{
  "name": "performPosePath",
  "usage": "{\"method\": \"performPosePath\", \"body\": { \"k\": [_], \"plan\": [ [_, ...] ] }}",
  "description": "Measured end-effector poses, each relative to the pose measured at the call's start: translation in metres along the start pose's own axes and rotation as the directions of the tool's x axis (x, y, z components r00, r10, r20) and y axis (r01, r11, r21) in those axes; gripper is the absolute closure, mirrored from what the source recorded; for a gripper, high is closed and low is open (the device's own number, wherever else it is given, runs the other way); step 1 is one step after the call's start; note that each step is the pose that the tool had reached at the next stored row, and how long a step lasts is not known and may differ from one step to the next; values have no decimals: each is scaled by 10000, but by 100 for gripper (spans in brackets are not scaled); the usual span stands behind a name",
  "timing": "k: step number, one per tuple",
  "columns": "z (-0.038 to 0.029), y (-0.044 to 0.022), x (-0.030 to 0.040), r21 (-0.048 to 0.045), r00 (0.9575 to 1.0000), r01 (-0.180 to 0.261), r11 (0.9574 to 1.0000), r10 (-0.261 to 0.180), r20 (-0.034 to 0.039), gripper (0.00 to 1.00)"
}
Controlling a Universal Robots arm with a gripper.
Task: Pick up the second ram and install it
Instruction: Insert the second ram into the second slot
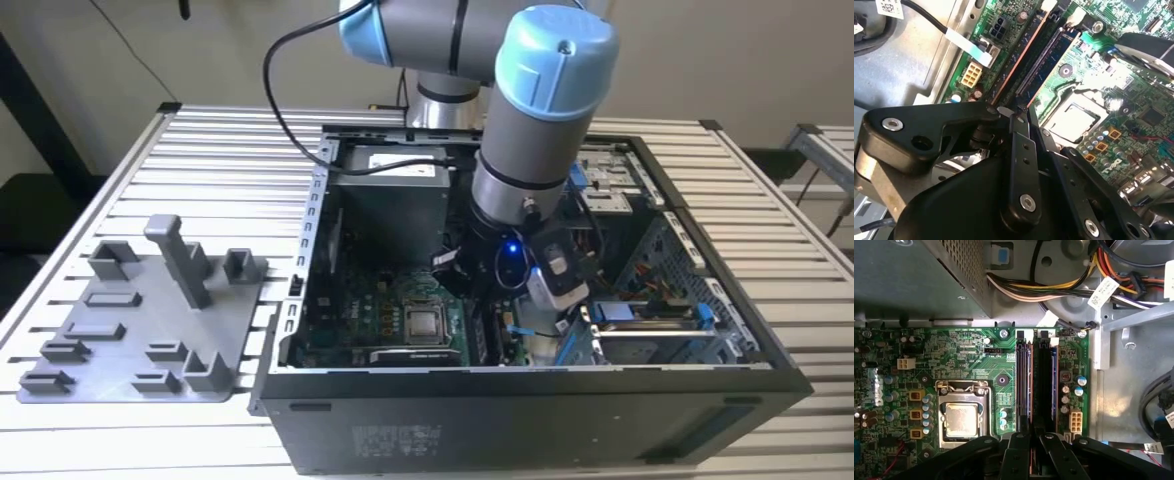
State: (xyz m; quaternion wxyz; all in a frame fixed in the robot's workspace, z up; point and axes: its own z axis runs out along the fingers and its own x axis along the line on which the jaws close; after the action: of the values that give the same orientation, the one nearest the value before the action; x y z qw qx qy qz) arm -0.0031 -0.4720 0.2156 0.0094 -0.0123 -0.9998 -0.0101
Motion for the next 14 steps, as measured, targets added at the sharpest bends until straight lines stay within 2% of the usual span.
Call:
{"method": "performPosePath", "body": {
  "k": [11, 14],
  "plan": [
    [6, 0, -1, 1, 10000, 27, 10000, -27, 0, 86],
    [41, 0, -2, -1, 10000, 30, 10000, -30, 0, 86]
  ]
}}
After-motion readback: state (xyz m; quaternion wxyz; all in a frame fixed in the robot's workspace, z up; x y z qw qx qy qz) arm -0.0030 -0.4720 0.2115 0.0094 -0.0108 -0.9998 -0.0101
